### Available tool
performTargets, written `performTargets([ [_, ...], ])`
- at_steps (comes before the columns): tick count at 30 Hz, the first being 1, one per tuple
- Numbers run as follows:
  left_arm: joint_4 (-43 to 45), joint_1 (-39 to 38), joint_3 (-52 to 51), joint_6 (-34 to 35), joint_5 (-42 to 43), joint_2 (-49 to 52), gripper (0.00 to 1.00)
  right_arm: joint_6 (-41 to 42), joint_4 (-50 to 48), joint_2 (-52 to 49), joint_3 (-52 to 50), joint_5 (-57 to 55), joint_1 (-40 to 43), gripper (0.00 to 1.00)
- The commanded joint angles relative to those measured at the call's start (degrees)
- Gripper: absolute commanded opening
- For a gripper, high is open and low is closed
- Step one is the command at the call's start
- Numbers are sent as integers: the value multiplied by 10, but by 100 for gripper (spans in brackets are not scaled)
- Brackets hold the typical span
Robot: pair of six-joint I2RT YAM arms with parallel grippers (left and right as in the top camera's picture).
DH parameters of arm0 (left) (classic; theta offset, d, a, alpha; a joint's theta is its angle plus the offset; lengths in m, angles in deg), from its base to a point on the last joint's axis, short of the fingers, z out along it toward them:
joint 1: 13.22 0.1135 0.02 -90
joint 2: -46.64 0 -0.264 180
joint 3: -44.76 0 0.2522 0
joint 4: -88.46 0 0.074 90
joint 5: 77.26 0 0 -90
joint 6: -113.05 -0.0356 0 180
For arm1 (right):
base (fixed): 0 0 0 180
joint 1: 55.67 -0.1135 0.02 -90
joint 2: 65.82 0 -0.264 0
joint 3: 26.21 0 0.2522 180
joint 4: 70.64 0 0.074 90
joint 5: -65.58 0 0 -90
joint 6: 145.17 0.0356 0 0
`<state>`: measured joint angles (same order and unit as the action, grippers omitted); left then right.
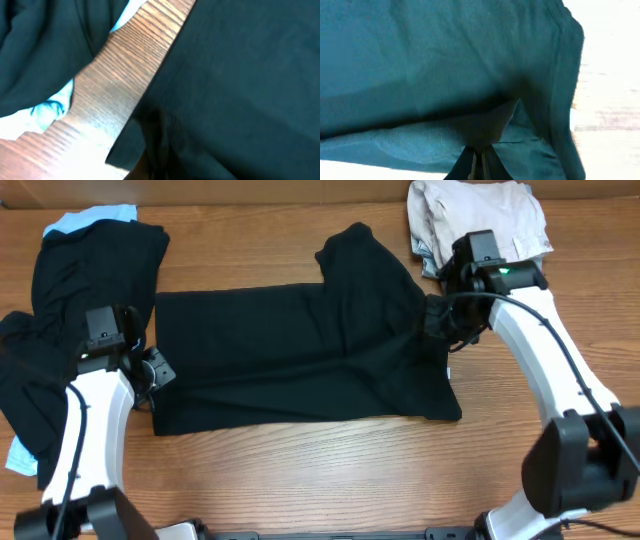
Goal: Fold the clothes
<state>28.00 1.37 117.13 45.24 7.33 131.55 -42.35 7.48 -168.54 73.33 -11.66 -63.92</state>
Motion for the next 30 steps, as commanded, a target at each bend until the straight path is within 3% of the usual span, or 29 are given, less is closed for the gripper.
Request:
performTargets([
  [1,16,0,-7,8,-16,33,4,-11,-17,-24,0,8,-8,4],
  [13,101,0,-7,7,-16,84,4,-4,-34,-49,-3,-18,-14,4],
  [22,112,0,-6,5,-16,84,4,-4,-7,-31,0,-15,-5,4],
  [26,86,0,12,-12,-3,81,4,-4,33,33,6,-15,-5,4],
  [30,-7,0,62,-12,2,76,4,9,91,133,6,-16,-5,4],
])
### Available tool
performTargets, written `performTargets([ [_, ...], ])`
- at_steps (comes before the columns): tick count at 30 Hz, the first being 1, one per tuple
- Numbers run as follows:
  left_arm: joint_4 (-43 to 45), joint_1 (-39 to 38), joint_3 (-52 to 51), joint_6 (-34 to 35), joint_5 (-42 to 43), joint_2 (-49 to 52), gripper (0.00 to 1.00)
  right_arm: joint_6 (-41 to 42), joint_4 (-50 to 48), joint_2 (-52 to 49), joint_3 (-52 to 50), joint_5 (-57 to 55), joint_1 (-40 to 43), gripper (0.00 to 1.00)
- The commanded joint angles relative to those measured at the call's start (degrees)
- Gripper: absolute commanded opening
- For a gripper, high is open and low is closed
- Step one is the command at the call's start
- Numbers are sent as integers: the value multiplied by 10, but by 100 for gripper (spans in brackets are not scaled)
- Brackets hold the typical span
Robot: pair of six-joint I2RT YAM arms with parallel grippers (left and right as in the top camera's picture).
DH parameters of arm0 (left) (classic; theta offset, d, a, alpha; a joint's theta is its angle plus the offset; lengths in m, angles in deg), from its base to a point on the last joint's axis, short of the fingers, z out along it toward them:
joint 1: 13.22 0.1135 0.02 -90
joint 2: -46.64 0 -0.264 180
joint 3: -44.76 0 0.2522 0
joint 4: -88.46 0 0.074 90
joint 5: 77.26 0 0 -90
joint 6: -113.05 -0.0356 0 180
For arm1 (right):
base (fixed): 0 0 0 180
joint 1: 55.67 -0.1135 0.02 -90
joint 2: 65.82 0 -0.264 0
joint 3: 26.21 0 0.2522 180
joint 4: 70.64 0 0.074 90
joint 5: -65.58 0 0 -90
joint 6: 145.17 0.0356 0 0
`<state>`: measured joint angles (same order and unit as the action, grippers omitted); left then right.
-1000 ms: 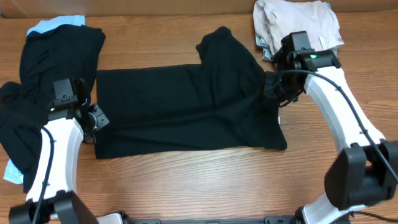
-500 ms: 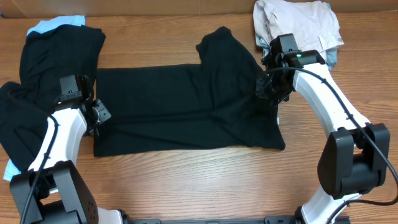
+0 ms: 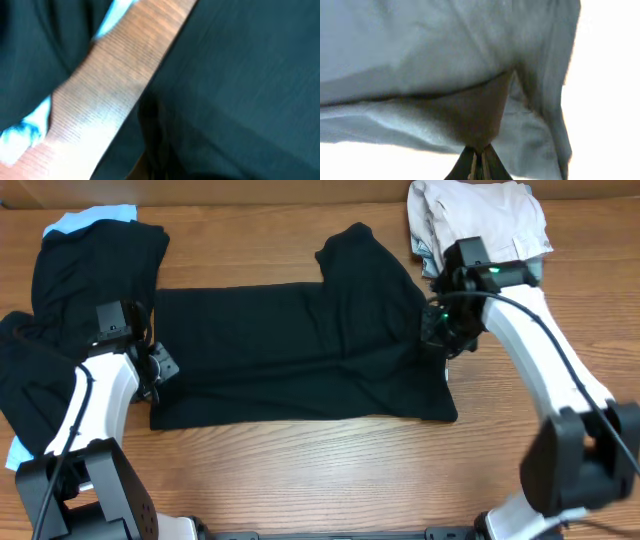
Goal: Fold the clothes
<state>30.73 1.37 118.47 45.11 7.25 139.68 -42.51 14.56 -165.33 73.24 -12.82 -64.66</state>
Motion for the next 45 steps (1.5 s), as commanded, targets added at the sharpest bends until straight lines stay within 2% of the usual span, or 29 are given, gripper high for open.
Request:
performTargets([
  [1,-62,0,63,-11,2,-5,4,17,40,130,7,-5,3,4],
  [3,-135,0,100,-11,2,-5,4,38,91,195,7,-25,3,4],
  [7,-205,0,131,-11,3,-7,4,61,164,270,7,-58,3,4],
  [12,-247,0,133,-22,-9,-12,4,71,235,323,5,-61,3,4],
  [16,-247,0,133,-24,-35,-12,4,71,237,326,-7,-73,3,4],
  [26,-148,0,132,-24,-45,-9,4,66,92,213,-111,-81,4,4],
  [32,-79,-12,111,-24,-39,3,4,53,-33,128,-115,-81,4,4],
  [42,-5,-32,91,-23,-39,49,4,51,-121,25,-115,-81,4,4],
  [44,2,-33,91,-23,-39,58,8,51,-130,12,-115,-81,4,4],
  [45,5,-34,91,-24,-39,61,14,51,-131,8,-115,-81,4,9],
])
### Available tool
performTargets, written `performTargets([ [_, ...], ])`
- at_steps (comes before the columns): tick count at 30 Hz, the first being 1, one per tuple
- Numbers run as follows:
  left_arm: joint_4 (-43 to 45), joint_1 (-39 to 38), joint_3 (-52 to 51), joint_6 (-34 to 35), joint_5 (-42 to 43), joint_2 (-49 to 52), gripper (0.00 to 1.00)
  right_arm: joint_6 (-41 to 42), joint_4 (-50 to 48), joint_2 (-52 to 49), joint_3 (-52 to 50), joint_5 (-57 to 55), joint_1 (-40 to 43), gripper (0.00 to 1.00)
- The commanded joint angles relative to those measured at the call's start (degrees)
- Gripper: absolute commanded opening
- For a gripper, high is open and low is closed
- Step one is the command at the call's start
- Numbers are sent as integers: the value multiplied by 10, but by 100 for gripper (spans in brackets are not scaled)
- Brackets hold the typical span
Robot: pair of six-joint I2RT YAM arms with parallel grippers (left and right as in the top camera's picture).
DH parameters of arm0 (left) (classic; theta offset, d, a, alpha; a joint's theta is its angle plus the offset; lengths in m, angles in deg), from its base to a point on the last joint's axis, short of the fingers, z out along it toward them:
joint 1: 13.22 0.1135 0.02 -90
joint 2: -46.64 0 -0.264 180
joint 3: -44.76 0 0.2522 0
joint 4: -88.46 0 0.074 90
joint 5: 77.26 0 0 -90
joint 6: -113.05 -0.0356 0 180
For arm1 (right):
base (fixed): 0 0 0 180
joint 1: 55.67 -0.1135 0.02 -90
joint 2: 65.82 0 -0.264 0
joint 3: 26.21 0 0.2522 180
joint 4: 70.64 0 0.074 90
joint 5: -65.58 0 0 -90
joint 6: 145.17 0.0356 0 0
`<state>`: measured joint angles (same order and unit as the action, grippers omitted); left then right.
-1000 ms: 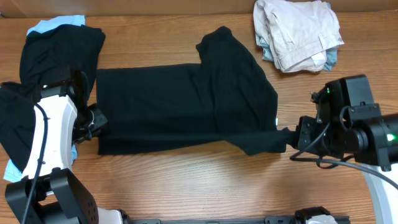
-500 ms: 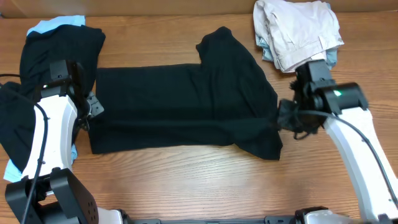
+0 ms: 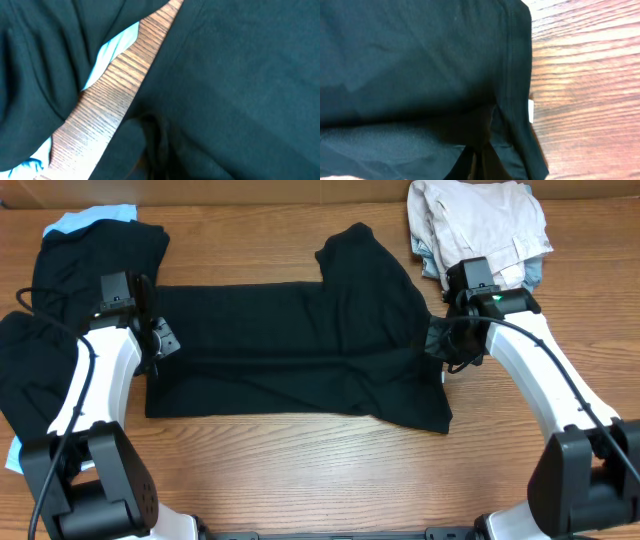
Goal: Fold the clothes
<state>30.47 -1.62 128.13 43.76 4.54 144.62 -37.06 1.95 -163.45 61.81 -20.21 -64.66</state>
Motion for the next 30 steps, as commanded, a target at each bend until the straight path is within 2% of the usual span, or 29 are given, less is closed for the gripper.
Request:
performTargets([
  [1,8,-4,-5,-10,-12,15,25,-3,-5,-14,0,-7,4,20],
  [2,9,-4,-5,-10,-12,17,38,-3,-5,-15,0,-7,4,34],
  [4,10,-4,-5,-10,-12,17,57,-3,-5,-15,0,-7,4,45],
  [9,8,-4,15,-59,-12,16,79,-11,19,-12,35,0,4,54],
  [12,-45,-4,75,-73,-12,16,91,-37,64,-7,99,21,4,61],
  [14,-85,-4,128,-85,-1,16,100,-56,101,-6,156,33,4,69],
  [17,-129,-4,221,-154,71,16,100,-88,159,-6,258,54,4,77],
  [21,-104,-4,301,-196,160,17,100,-97,195,-6,359,56,4,80],
  [25,-30,-4,306,-228,164,29,100,-102,193,-6,380,58,4,80],
  [30,16,-4,306,-250,171,105,100,-107,193,-9,368,62,4,80],
])
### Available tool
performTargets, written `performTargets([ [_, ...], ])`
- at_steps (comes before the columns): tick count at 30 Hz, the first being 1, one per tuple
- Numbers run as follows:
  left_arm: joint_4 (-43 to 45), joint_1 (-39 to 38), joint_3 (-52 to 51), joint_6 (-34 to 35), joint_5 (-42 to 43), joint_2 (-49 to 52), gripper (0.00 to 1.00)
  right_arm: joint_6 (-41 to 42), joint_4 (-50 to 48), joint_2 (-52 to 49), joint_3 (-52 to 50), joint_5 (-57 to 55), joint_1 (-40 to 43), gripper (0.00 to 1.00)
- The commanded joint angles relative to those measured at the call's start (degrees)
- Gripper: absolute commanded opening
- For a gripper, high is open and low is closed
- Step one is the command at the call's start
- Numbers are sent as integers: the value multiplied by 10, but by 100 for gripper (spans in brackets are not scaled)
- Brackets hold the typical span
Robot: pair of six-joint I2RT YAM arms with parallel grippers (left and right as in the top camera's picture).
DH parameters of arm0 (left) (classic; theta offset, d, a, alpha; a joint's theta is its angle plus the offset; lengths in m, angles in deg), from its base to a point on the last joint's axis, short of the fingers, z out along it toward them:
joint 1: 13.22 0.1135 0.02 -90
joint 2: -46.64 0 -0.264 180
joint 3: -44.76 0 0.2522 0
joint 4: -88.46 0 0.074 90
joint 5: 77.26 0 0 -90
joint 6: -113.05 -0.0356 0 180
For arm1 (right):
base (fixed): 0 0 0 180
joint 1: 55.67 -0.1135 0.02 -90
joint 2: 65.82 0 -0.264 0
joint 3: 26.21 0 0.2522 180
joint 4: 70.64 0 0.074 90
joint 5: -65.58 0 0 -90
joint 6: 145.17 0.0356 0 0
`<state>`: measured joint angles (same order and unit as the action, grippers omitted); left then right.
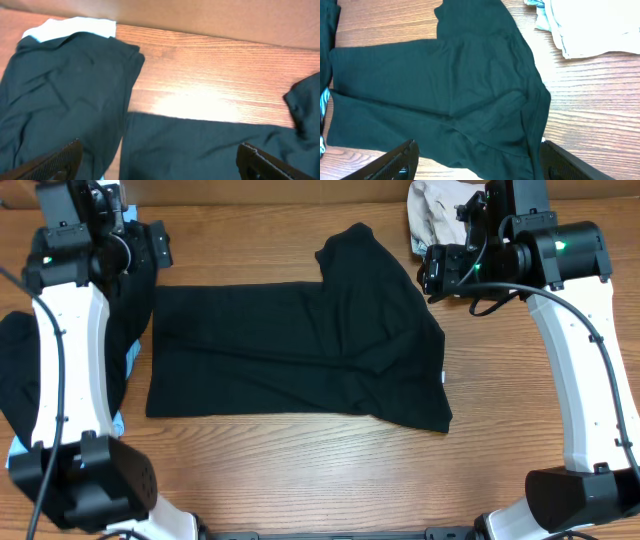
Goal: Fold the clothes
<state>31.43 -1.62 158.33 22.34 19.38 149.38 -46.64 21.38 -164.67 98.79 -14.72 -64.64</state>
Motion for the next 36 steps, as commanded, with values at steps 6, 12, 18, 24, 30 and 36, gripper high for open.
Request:
performTargets([
  [6,25,-18,4,-56,33,151,99,-11,-1,3,-2,7,3,81],
  [12,31,-29,4,-64,-17,196,98,-10,-1,3,-3,7,3,80],
  [18,64,-29,4,-65,-54,227,96,-9,1,-4,-3,9,3,80],
  [24,96,-29,4,-66,-58,262,94,-9,2,-24,-3,11,-3,80],
  [30,112,-29,4,-57,-66,288,93,-9,2,-45,-3,11,-18,80],
  [36,126,-26,4,-18,-85,299,94,-9,-11,-49,-3,11,-39,80],
])
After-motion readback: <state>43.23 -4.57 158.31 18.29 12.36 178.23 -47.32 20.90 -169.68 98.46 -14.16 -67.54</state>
